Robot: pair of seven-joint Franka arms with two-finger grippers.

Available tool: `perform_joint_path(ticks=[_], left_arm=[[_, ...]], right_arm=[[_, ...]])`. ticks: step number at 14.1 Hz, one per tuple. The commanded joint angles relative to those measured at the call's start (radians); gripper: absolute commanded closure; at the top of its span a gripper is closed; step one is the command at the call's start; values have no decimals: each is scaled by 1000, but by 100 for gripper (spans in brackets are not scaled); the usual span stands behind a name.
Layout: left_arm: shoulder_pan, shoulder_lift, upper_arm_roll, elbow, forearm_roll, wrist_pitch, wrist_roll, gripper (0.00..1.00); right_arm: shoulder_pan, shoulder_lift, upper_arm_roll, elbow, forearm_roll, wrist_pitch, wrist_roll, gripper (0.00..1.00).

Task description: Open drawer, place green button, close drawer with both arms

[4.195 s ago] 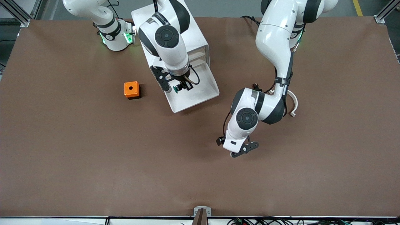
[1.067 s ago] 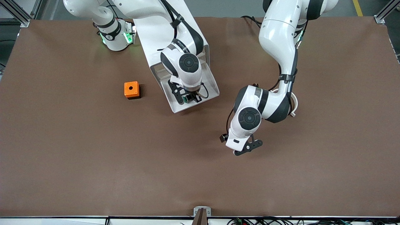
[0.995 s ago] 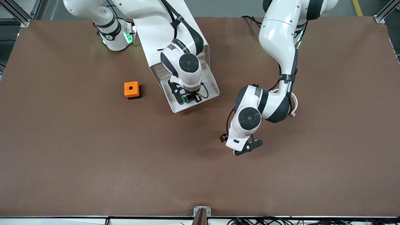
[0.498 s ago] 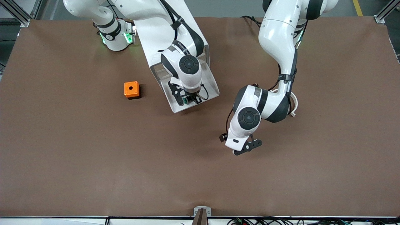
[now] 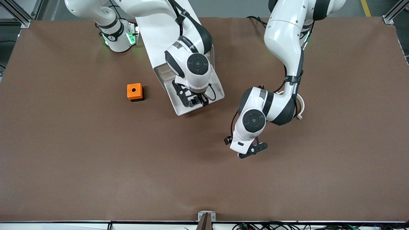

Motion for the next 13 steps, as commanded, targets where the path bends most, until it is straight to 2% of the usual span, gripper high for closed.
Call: perform_joint_path(ticks=[1,5,11,13], left_arm=[[-5,-9,1,-4,24,-10,5,0],[-30,-12,-1,-3,24,-10,7,0],[-83,-7,-56,-4,-5,-8,8,0],[-100,-4,-70,-6,-6,-9,8,0]], right_arm=[[-90,-19,18,166,2,-228,-162,0],[-257,-119,12,174,4,-295,-562,0],[-524,-156,0,175,-19,-302,-1272,0],[-610,-212,0,175,-19,-392,-1455,0]])
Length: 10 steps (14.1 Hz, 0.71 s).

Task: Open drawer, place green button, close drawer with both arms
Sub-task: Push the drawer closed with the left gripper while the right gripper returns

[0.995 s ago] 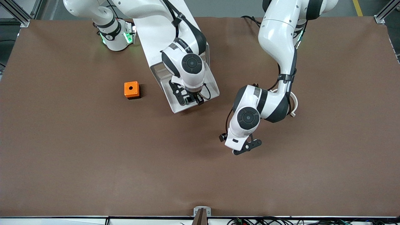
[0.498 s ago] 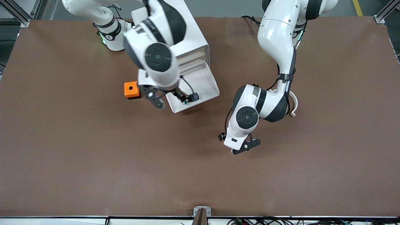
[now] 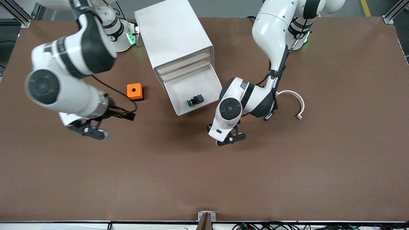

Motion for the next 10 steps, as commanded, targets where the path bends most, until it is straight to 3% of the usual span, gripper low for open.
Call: perform_joint_path(ticks=[1,3,6,10], left_arm=[[-12,-3,-19,-6,-6,-8,8,0],[-12,-5,-50,-4,-6,-8,10,0],[-12,-5,-91,-4,-6,-8,10,0],[-29,-3,-98,-6,-27,-8,11,0]], right_arm=[[-116,-82,18,-10,-13,-140,-237,0],[-171,-122,18,-1,-74,-280,-346,0],[-196,-158,19,31,-234,-385,-488,0],[-196,-158,19,90,-285,-494,-598,0]])
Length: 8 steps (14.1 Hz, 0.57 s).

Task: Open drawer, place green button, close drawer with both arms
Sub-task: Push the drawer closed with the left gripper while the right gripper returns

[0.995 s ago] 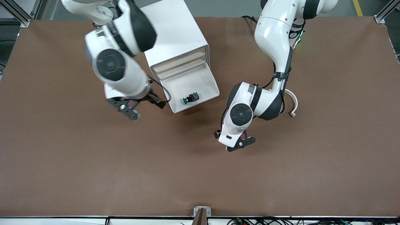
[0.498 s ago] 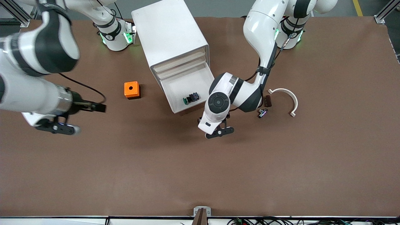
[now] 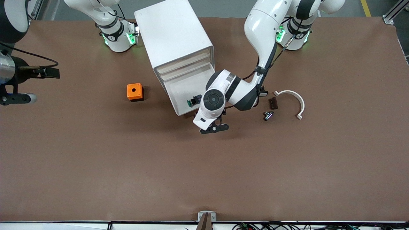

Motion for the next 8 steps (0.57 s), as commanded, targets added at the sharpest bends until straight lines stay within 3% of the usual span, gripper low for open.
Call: perform_joint_path(ticks=[1,4,8], left_arm=[[-19,-4,3,-4,-49,-7,11,0],[-36,4,3,-4,-78,-7,11,0],[-56,10,3,-4,-83,-5,11,0]], right_arm=[[-6,11,15,41,-43,-46,-41,0],[19,8,17,58,-89,-61,-15,0],[-44,-23,-5,75,141,-77,-7,0]])
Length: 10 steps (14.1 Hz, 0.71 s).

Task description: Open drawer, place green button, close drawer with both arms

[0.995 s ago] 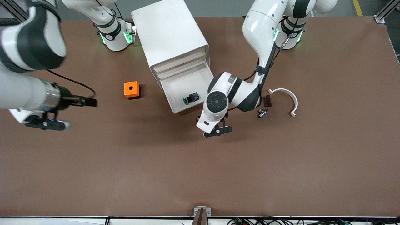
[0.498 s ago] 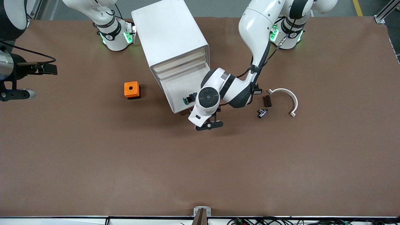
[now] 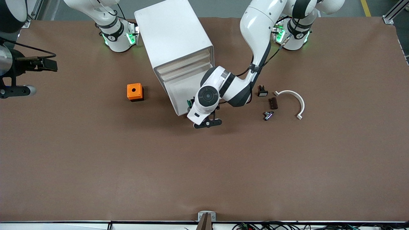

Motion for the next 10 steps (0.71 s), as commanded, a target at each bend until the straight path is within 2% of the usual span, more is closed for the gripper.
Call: perform_joint_path(ticks=[1,4,6,10], left_arm=[[-20,2,7,-1,-20,-5,11,0],[-37,3,7,-3,-74,-4,11,0],[-52,5,7,-3,-98,-4,10,0],[-81,8,7,-3,-146,-4,10,0]], right_arm=[[-50,-19,-8,17,88,-14,-2,0],[-59,-28,-13,19,74,-11,5,0],[-65,-50,-30,-10,87,64,7,0],[-85,-267,-34,-320,87,291,5,0]])
